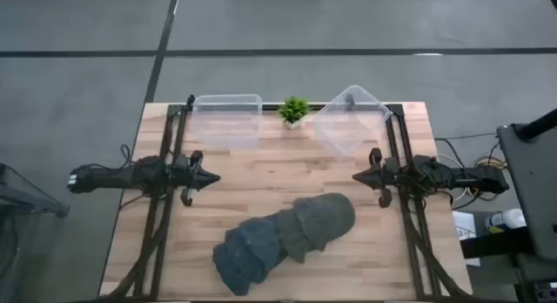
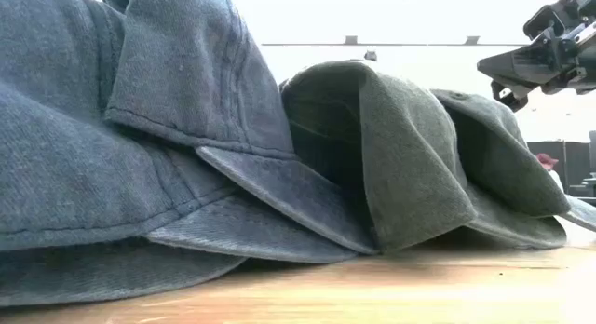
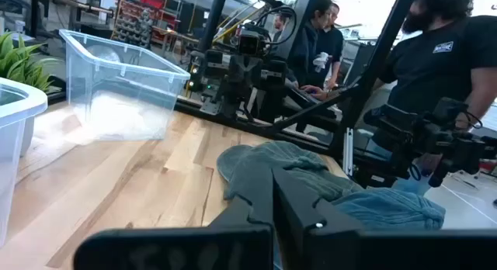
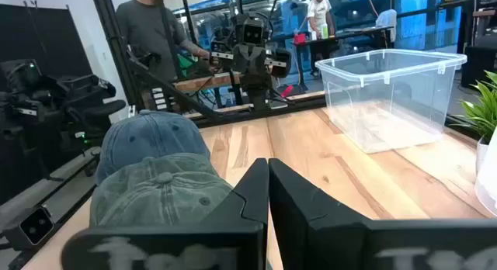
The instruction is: Pick & Place hat
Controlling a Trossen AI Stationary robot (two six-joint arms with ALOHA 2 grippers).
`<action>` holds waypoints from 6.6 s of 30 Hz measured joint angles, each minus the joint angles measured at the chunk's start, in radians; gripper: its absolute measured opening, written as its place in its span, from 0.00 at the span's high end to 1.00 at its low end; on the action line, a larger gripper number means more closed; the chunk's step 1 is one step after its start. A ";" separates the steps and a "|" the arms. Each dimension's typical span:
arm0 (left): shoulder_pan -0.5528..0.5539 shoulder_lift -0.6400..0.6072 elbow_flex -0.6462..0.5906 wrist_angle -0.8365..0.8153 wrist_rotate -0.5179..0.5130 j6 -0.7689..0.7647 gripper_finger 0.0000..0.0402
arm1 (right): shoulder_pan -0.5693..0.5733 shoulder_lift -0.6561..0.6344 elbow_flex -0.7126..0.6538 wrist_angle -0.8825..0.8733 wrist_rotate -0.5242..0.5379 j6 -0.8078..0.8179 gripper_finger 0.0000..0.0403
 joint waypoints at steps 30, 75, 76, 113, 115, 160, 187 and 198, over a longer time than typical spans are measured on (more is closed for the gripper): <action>0.000 0.000 0.000 0.000 0.000 0.000 1.00 | 0.000 0.000 0.000 0.000 0.000 0.000 0.98; 0.002 0.003 0.000 0.011 -0.159 0.009 1.00 | 0.000 0.000 0.000 0.015 0.001 0.233 0.98; 0.002 0.005 0.000 0.016 -0.161 0.009 1.00 | 0.000 0.000 0.000 0.016 0.002 0.264 0.98; 0.003 0.009 0.009 0.240 -0.240 -0.479 1.00 | 0.033 0.640 0.613 -0.296 0.167 0.716 0.98; 0.003 0.010 0.020 0.240 -0.241 -0.528 1.00 | 0.033 0.680 0.682 -0.350 0.112 0.726 0.98; 0.000 0.503 0.838 -0.625 -0.156 -0.284 0.94 | 0.049 0.986 0.696 -0.920 -0.236 0.910 0.30; 0.000 0.503 0.838 -0.620 -0.159 -0.353 0.91 | 0.049 0.915 0.207 -0.231 -0.266 1.025 0.30; 0.000 0.503 0.838 -0.620 -0.160 -0.367 0.91 | 0.049 0.916 0.172 -0.085 -0.271 1.041 0.41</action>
